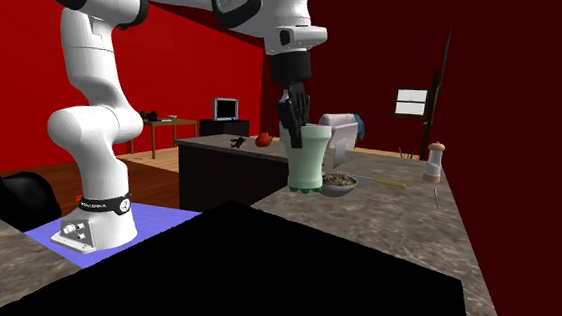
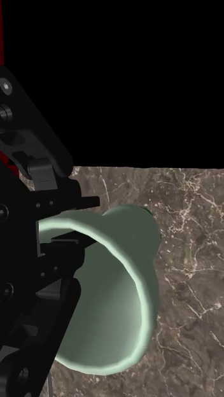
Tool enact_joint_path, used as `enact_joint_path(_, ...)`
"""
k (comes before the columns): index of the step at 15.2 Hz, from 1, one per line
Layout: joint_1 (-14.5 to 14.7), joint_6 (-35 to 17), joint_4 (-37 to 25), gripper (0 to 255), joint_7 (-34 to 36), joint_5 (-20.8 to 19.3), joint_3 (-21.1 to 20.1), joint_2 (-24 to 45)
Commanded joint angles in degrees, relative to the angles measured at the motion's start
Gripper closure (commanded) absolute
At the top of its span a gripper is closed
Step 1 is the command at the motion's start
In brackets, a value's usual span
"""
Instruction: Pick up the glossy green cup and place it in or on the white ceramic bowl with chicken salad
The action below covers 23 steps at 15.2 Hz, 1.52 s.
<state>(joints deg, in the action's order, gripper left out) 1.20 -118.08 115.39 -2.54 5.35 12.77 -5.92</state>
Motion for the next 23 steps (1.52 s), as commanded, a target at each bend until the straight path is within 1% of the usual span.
enact_joint_path(1,0.00,1.14,-0.92,255,0.17,-0.13,-0.02,-0.25)
enact_joint_path(7,3.59,1.46,-2.43,255,8.76,-0.95,-4.65,0.24)
enact_joint_path(12,6.55,2.15,-5.51,255,15.70,-1.64,-8.30,2.17)
enact_joint_path(18,10.11,3.66,-11.49,255,23.77,-2.82,-12.30,6.24)
enact_joint_path(23,13.29,5.67,-18.56,255,30.24,-4.24,-15.11,11.11)
